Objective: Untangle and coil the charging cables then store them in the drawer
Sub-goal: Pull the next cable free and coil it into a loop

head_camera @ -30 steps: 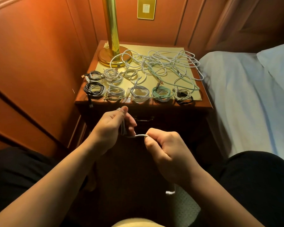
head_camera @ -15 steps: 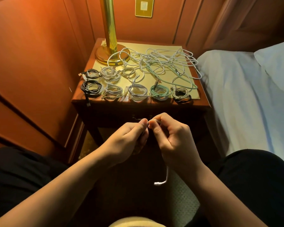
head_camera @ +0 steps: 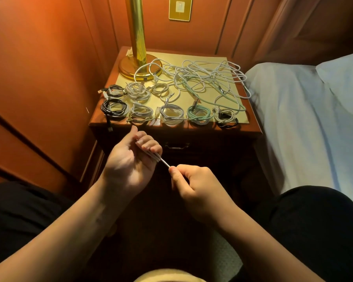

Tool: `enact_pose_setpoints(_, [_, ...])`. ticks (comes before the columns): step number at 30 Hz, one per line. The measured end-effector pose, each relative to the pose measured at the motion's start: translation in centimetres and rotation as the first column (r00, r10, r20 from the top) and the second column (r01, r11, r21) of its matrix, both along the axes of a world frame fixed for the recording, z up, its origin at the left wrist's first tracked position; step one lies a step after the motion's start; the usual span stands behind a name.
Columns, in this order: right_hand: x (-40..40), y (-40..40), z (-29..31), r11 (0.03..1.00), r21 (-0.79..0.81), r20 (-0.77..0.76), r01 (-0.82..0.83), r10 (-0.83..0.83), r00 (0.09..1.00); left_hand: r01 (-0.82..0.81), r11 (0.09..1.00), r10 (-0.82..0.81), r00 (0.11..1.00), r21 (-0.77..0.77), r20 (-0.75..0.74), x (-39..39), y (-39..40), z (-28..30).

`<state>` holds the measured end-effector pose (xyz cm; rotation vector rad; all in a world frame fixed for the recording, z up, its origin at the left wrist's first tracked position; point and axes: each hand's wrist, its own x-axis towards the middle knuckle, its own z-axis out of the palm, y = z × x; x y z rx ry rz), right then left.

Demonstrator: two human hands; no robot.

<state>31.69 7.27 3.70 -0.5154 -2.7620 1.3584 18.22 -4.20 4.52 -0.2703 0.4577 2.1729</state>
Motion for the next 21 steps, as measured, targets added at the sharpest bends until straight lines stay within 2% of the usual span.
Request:
enact_pose_setpoints(3, [0.1,-0.3,0.8,0.998,0.066,-0.072,-0.012,0.016,0.997,-0.104,0.983,0.088,0.990,-0.150,-0.112,-0.3,0.5,-0.2])
enact_pose_setpoints(5, [0.4,-0.1,0.8,0.994,0.111,-0.093,-0.006,0.016,0.996,-0.182,0.936,0.075,0.939,-0.301,-0.335,-0.7,0.5,-0.9])
enact_pose_setpoints(7, [0.8,0.3,1.0,0.993,0.115,-0.138,0.016,0.000,0.990,-0.260,0.870,-0.046,0.803,-0.419,-0.595,-1.5,-0.1,-1.2])
enact_pose_setpoints(9, [1.2,0.9,1.5,0.994,0.112,-0.197,0.017,0.005,0.980,-0.276,0.812,-0.247,0.636,-0.514,-0.731,-2.1,-0.9,-1.1])
enact_pose_setpoints(12, [1.1,2.2,2.2,0.995,0.095,-0.267,-0.016,0.041,0.963,-0.289,0.751,-0.445,0.443,-0.594,-0.778,-1.3,-0.8,-0.7])
enact_pose_setpoints(16, [1.0,3.6,2.6,0.999,-0.023,-0.359,-0.038,0.027,0.933,-0.129,0.749,-0.611,0.247,-0.650,-0.752,1.4,0.4,-1.1])
enact_pose_setpoints(19, [0.9,3.9,2.4,0.996,-0.085,-0.395,-0.014,-0.021,0.919,-0.048,0.801,-0.575,0.213,-0.596,-0.790,3.0,0.8,-1.3])
enact_pose_setpoints(21, [0.7,3.9,2.0,0.996,-0.093,-0.378,0.009,-0.044,0.925,0.066,0.820,-0.564,0.261,-0.569,-0.783,3.5,0.9,-1.1])
